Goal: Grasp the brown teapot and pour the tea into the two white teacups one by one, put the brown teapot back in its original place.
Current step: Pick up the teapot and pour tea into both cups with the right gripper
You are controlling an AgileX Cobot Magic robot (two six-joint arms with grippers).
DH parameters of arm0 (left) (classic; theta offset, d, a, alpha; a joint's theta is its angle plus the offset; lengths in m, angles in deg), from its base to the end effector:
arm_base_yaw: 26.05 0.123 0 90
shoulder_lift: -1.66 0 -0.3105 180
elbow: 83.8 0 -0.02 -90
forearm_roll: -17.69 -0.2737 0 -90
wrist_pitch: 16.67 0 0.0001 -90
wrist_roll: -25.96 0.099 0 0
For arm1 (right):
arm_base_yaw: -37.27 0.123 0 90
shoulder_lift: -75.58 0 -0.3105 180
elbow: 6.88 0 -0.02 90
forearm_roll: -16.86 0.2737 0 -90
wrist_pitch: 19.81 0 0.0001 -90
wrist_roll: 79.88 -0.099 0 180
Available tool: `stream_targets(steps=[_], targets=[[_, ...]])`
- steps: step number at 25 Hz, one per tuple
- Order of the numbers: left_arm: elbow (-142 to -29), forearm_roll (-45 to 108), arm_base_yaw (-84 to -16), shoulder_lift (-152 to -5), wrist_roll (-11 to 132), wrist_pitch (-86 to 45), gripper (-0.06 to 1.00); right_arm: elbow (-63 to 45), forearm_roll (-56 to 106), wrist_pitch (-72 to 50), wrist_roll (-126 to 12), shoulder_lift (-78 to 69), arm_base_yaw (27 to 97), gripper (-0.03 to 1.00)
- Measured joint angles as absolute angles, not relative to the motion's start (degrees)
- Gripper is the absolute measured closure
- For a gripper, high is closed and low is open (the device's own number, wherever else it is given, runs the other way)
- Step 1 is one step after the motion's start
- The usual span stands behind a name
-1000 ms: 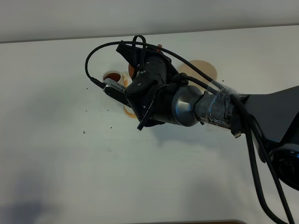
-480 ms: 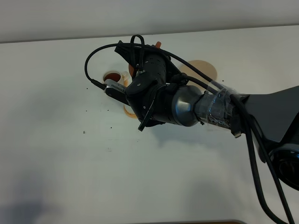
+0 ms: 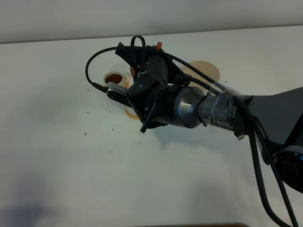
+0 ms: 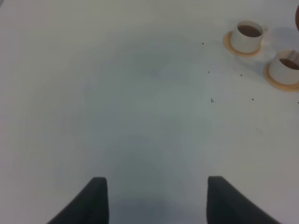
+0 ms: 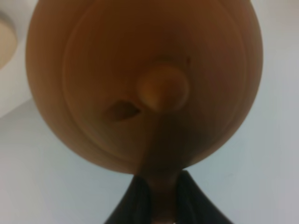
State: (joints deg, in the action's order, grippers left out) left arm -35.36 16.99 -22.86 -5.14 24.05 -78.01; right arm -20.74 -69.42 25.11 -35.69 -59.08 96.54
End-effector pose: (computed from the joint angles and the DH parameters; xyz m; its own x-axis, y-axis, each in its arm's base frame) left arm -0.0064 0.0007 0.2879 -0.4448 -0.0523 -0.8941 -0.0775 0.9968 -0.0198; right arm 0.3265 0.4125 0.1811 0.4255 -0.3642 0.8284 -0.0282 -0.9203 -0.3901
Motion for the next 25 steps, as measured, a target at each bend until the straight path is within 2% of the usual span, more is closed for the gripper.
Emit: stream_targets(steps=[25], targets=[[-35.4, 17.0, -22.9, -5.1, 24.1, -78.0, 0.47, -20.7, -72.3, 23.7, -33.4, -59.1, 96.5, 0.87]])
